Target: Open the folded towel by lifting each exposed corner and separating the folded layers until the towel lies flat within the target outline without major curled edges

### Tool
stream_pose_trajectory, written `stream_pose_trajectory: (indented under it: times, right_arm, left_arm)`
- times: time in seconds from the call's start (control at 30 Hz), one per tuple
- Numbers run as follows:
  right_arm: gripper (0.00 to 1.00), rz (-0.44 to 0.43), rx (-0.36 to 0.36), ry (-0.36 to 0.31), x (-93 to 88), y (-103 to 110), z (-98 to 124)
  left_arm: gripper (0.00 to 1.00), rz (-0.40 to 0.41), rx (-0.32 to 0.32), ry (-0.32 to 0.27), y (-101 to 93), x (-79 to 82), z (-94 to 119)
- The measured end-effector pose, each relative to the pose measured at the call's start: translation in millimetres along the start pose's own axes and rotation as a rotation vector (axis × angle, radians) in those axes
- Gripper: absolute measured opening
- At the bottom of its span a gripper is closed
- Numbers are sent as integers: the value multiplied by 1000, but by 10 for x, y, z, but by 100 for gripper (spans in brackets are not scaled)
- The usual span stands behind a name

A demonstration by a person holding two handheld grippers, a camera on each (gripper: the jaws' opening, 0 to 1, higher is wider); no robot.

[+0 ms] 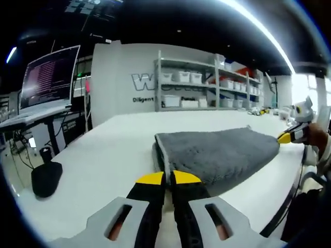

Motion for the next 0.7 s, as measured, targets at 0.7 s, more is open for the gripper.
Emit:
stream_pose_trajectory:
  times: [0.7]
  right_arm:
    - [4, 27, 34, 61, -70, 195, -7]
  left_arm:
    - [5, -12, 70, 38, 110, -165, -59]
Point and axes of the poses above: the point that each gripper's makers call its tool centre point, and the gripper's own axes: z roughly backward along the fingers, y roughly to its left, x roughly out of its top, the point moved 1 cm from there along z, roughly backward along the fingers, and after that the axes turned 7 degrees about -z, right-handed, at the moved point
